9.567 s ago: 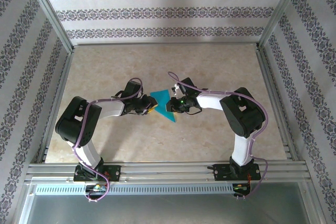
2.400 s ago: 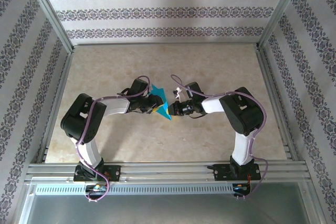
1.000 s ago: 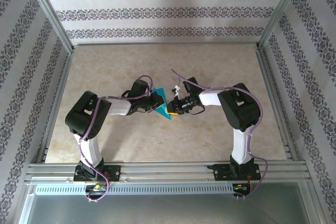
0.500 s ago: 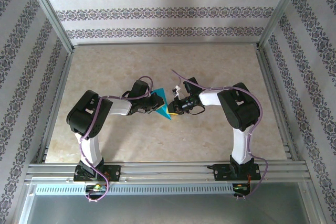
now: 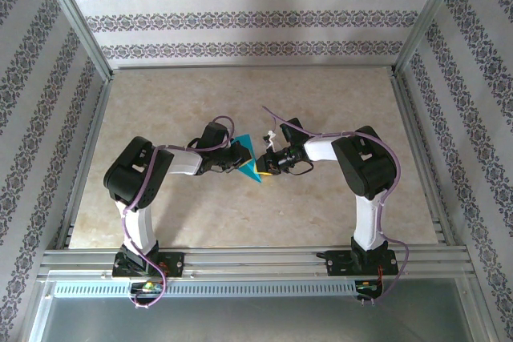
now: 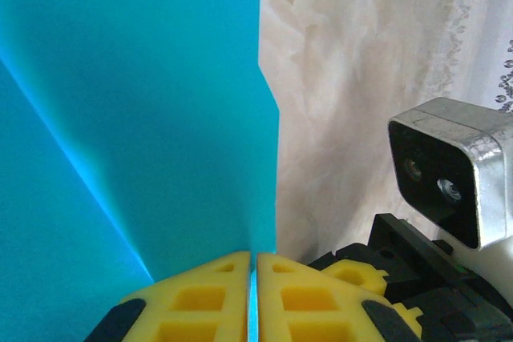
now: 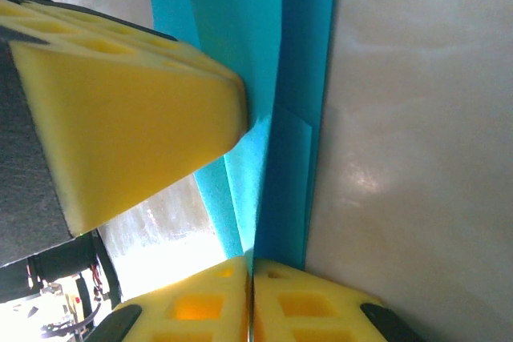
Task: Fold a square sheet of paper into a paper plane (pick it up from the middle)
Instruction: Fourth fold the wing at the center of the table.
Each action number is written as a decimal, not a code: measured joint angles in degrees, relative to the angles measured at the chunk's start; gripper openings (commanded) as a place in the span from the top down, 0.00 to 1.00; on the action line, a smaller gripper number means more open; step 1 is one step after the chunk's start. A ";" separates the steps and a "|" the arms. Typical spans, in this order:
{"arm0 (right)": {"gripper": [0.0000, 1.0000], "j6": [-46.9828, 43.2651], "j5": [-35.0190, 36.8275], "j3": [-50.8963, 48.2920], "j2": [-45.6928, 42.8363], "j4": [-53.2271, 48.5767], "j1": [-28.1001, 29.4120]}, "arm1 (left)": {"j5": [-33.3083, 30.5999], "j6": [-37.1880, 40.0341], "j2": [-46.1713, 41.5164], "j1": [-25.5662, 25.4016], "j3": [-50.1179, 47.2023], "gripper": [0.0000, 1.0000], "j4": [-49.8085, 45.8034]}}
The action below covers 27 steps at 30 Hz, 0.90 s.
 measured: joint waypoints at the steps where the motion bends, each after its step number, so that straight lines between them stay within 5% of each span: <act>1: 0.85 0.00 0.00 0.00 0.00 -0.02 0.00 | 0.02 0.00 0.20 0.00 0.07 0.88 0.02; 27: 0.81 0.09 -0.57 -1.33 -1.86 -0.26 -0.48 | 0.46 -0.48 1.36 0.11 0.33 0.88 0.90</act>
